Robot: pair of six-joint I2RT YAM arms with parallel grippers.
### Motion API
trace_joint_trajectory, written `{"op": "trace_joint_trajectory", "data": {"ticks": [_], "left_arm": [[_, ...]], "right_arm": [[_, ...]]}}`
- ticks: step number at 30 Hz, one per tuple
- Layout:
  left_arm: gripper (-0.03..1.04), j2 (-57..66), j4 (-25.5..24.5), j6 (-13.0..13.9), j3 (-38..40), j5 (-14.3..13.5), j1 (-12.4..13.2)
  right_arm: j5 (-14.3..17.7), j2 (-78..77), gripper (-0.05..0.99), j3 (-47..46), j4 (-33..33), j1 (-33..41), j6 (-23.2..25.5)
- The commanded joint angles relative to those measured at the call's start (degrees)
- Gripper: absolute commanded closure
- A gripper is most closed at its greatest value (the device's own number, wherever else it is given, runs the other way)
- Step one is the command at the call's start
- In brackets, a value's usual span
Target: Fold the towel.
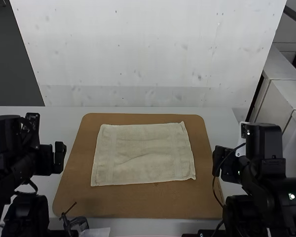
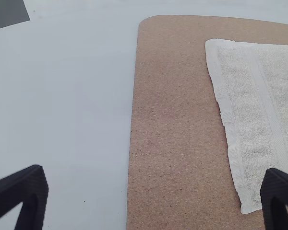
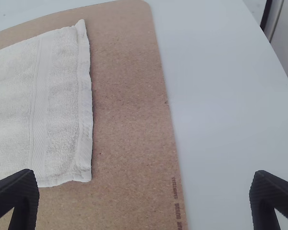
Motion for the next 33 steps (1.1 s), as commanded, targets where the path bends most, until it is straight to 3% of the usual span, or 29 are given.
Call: {"op": "trace_joint_trajectory", "data": {"ticks": [1,13,17,18,20,21,24,28,33], "left_arm": [[0.02,-1.5,0.6,-0.7,1.4,1.4,0.6],[0.03,-1.5,0.6,-0.8,1.4,1.3,0.6],[0.03,-0.9,0.6,-1.6,1.2,-0.7,0.5],[0.03,0.8,0.7,-2.1,1.5,-0.2,0.5],[0.03,6.5,1.2,-3.9,2.9,3.9,0.6],[0.03,10.3,1.5,-4.2,3.9,4.1,0.5],[0.03,17.7,4.1,-4.4,5.2,3.8,-0.2],[0.04,28.5,8.3,-2.3,6.8,4.0,0.1],[0.04,42.8,12.3,-2.0,12.0,2.8,-1.9]], "right_arm": [[-3.6,-0.8,-0.02,1.2,0.6,0.6,-1.3],[-3.6,-0.8,-0.02,1.2,0.6,0.6,-1.2],[-3.5,-1.3,-0.02,1.3,0.7,0.9,-1.2],[-3.5,-1.0,-0.02,1.4,0.5,1.6,-1.2],[-3.5,1.4,-0.02,2.5,0.2,2.6,-1.1],[-3.6,3.3,-0.02,3.2,0.3,3.1,-0.8],[-3.6,10.3,-0.02,4.7,3.2,3.9,0.9],[-3.6,20.9,-0.02,5.0,10.5,4.3,0.9],[-4.6,39.5,-0.02,6.3,19.4,4.4,0.9]]}}
